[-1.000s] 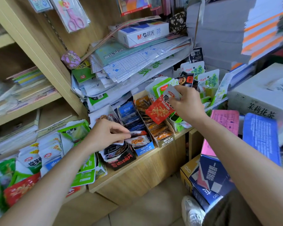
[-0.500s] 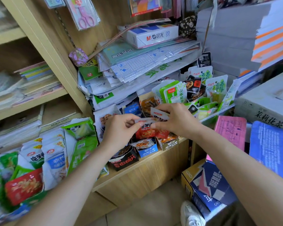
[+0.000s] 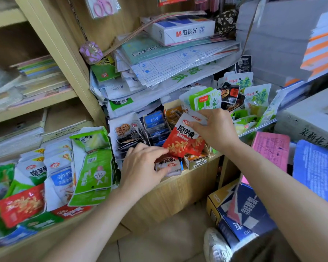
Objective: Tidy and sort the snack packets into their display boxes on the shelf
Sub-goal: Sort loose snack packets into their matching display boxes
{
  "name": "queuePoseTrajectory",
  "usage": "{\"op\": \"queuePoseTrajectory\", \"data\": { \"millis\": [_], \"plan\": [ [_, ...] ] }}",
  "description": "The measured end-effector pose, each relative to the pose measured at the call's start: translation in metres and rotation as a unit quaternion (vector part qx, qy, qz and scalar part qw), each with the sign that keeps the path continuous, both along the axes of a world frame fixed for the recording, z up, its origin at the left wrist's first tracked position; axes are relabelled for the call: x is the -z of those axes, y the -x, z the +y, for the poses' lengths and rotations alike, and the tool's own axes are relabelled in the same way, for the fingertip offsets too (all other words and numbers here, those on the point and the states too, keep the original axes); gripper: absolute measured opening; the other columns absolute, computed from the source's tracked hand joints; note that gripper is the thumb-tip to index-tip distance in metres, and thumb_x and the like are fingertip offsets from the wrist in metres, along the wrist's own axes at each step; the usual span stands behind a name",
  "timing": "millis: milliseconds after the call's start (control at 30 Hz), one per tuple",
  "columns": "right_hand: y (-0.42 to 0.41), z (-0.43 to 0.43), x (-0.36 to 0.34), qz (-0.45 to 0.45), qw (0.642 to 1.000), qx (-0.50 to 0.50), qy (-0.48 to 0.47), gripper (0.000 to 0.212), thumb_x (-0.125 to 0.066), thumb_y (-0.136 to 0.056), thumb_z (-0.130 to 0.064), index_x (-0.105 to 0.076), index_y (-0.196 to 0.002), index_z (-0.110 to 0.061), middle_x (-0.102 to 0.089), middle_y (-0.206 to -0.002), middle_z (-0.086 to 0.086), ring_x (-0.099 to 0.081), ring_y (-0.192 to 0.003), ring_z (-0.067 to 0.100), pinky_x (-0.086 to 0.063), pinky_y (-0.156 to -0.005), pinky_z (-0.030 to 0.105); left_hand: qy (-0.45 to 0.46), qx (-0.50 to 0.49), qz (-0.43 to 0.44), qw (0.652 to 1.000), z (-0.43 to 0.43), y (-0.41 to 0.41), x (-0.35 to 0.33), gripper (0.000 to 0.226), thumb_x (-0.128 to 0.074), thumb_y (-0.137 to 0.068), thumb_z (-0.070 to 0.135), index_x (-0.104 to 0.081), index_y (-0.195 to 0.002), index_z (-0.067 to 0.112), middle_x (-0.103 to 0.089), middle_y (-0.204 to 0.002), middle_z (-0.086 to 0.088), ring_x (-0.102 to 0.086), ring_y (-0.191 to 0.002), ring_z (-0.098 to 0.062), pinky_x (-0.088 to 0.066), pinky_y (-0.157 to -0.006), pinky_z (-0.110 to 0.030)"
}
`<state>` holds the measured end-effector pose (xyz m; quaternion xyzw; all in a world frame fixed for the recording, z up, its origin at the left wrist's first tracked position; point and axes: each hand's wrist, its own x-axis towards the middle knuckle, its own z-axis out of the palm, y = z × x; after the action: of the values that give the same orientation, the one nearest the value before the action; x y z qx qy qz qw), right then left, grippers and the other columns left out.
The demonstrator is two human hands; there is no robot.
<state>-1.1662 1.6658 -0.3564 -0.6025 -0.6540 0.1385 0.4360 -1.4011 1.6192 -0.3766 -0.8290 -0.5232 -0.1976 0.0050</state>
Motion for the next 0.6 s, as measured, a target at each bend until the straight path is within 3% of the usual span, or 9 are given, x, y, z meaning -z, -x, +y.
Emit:
{"op": "queuePoseTrajectory", "data": {
  "millis": [67, 133, 233, 300, 367, 433, 467, 533, 600],
  "plan": [
    [-0.001, 0.002, 0.001, 0.0, 1.0, 0.006, -0.008, 0.025, -0.072, -0.089, -0.032, -0.076, -0.097, -0.009, -0.066, -0.059, 0.014, -0.059, -0.05, 0.029, -0.039, -0.041, 0.033, 0.052, 0.007, 0.045, 0.998, 0.002, -0.003, -0.004, 0.051, -0.063, -0.089, 0.058, -0.061, -0.136, 0.037, -0.061, -0.125, 0.011, -0.041, -0.118, -0.014, -0.029, -0.097, -0.032],
    [-0.001, 0.004, 0.002, 0.002, 1.0, 0.019, -0.018, 0.027, -0.071, -0.089, -0.032, -0.073, -0.089, -0.005, -0.067, -0.063, 0.017, -0.059, -0.054, 0.035, -0.044, -0.045, 0.035, 0.066, 0.039, 0.071, 0.994, 0.001, -0.002, -0.002, 0.042, -0.055, -0.093, 0.061, -0.064, -0.13, 0.043, -0.059, -0.124, 0.015, -0.033, -0.121, -0.012, -0.023, -0.097, -0.033],
    [-0.002, 0.006, 0.002, -0.004, 0.998, 0.049, -0.03, 0.032, -0.068, -0.089, -0.03, -0.07, -0.09, 0.001, -0.063, -0.06, 0.016, -0.049, -0.048, 0.032, -0.04, -0.043, 0.035, 0.038, 0.052, 0.016, 0.998, 0.001, 0.005, 0.002, 0.029, -0.064, -0.089, 0.056, -0.074, -0.113, 0.043, -0.056, -0.105, 0.014, -0.024, -0.097, -0.003, -0.027, -0.089, -0.031],
    [-0.002, 0.005, 0.0, 0.008, 0.997, 0.069, -0.039, 0.03, -0.068, -0.089, -0.027, -0.069, -0.086, 0.002, -0.052, -0.051, 0.01, -0.033, -0.044, 0.019, -0.028, -0.043, 0.031, -0.018, 0.058, -0.021, 0.998, 0.003, 0.011, 0.002, 0.013, -0.071, -0.09, 0.042, -0.079, -0.1, 0.037, -0.065, -0.087, 0.011, -0.041, -0.084, -0.005, -0.042, -0.078, -0.035],
    [-0.002, 0.004, -0.003, 0.023, 0.995, 0.079, -0.054, 0.029, -0.067, -0.089, -0.026, -0.068, -0.081, 0.002, -0.046, -0.051, 0.016, -0.027, -0.046, 0.016, -0.022, -0.048, 0.029, -0.073, 0.04, -0.063, 0.995, 0.003, 0.016, 0.0, 0.013, -0.066, -0.095, 0.032, -0.078, -0.099, 0.03, -0.071, -0.076, 0.012, -0.058, -0.066, -0.004, -0.051, -0.058, -0.033],
    [-0.002, 0.001, -0.006, 0.025, 0.994, 0.085, -0.062, 0.03, -0.065, -0.089, -0.027, -0.067, -0.08, 0.001, -0.046, -0.052, 0.019, -0.026, -0.046, 0.016, -0.021, -0.048, 0.029, -0.12, 0.014, -0.119, 0.986, 0.004, 0.02, -0.005, 0.015, -0.063, -0.096, 0.027, -0.078, -0.097, 0.024, -0.074, -0.076, 0.013, -0.055, -0.054, 0.002, -0.05, -0.046, -0.029],
    [-0.002, 0.001, -0.007, 0.022, 0.994, 0.089, -0.064, 0.03, -0.065, -0.09, -0.027, -0.068, -0.08, 0.001, -0.042, -0.05, 0.016, -0.025, -0.046, 0.015, -0.019, -0.048, 0.03, -0.127, 0.011, -0.137, 0.982, 0.004, 0.02, -0.008, 0.015, -0.064, -0.094, 0.027, -0.078, -0.097, 0.023, -0.075, -0.078, 0.014, -0.055, -0.056, 0.004, -0.052, -0.049, -0.029],
    [-0.001, -0.001, -0.008, 0.02, 0.993, 0.097, -0.069, 0.028, -0.064, -0.091, -0.026, -0.068, -0.08, 0.0, -0.035, -0.047, 0.005, -0.023, -0.045, 0.015, -0.018, -0.047, 0.03, -0.057, 0.023, -0.127, 0.99, 0.005, 0.018, -0.011, 0.022, -0.066, -0.094, 0.036, -0.077, -0.11, 0.027, -0.073, -0.095, 0.014, -0.063, -0.078, 0.0, -0.057, -0.069, -0.03],
    [0.0, -0.002, -0.008, 0.028, 0.992, 0.099, -0.077, 0.027, -0.064, -0.091, -0.024, -0.069, -0.082, 0.0, -0.04, -0.047, 0.006, -0.026, -0.044, 0.016, -0.02, -0.046, 0.03, 0.02, 0.049, -0.037, 0.998, 0.004, 0.014, -0.008, 0.038, -0.066, -0.092, 0.046, -0.069, -0.127, 0.032, -0.068, -0.109, 0.014, -0.061, -0.099, -0.006, -0.051, -0.086, -0.032]
  ]
}}
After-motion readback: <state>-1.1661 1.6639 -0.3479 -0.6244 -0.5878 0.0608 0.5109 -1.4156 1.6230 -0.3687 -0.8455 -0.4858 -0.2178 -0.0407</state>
